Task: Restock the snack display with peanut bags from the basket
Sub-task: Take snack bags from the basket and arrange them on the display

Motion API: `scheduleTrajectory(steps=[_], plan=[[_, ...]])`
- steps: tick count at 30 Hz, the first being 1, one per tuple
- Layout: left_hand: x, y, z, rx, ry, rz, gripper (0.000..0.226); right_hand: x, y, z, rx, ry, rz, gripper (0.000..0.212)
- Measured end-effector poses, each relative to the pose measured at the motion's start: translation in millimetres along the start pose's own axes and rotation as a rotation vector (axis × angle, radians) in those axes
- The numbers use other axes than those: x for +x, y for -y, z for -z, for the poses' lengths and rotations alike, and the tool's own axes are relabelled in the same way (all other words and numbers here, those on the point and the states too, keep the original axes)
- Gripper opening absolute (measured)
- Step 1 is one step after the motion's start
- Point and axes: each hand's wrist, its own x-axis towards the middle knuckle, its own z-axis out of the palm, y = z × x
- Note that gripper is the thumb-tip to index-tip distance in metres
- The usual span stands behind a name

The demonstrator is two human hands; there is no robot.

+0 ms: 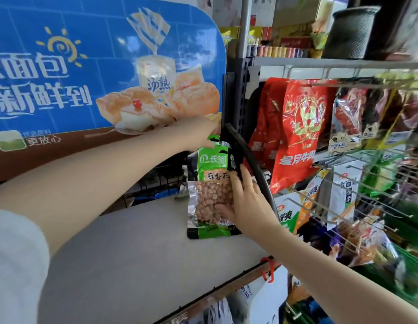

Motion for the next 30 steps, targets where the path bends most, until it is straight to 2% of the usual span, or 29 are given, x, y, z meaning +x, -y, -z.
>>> scheduleTrajectory(steps=[4, 8, 12, 15, 17, 21, 23, 26, 30], plan=[[1, 9, -4, -0.018, -0.136, 0.084, 0.027, 1, 0, 0, 0.113, 0.038, -0.051, 0.083], [-11, 26, -15, -0.293, -0.299, 0.227, 0.028, 5, 6, -1, 0.066, 0.015, -0.003, 0.078], [-24, 35, -24, -0.520, -0.350, 0.397, 0.029, 9, 12, -4, -0.049, -0.101, 0.197, 0.083], [-29, 37, -32, -0.651, -0.356, 0.458, 0.028, 7, 13, -4, -0.089, -0.099, 0.270, 0.064], [-31, 39, -35, -0.612, -0.323, 0.412, 0.027, 9, 10, -2, -0.106, -0.093, 0.285, 0.059], [-34, 41, -31, -0.336, -0.216, 0.215, 0.030, 13, 1, -13, -0.230, -0.030, 0.323, 0.093], [-32, 40, -24, -0.174, -0.273, 0.140, 0.029, 12, 0, -19, -0.270, -0.014, 0.345, 0.103], [-27, 34, -16, 0.068, -0.379, 0.032, 0.030, 17, -1, -19, -0.295, -0.012, 0.416, 0.101], [-31, 5, -11, -0.109, -0.354, -0.089, 0.028, 12, -6, 8, -0.134, 0.004, 0.442, 0.083]])
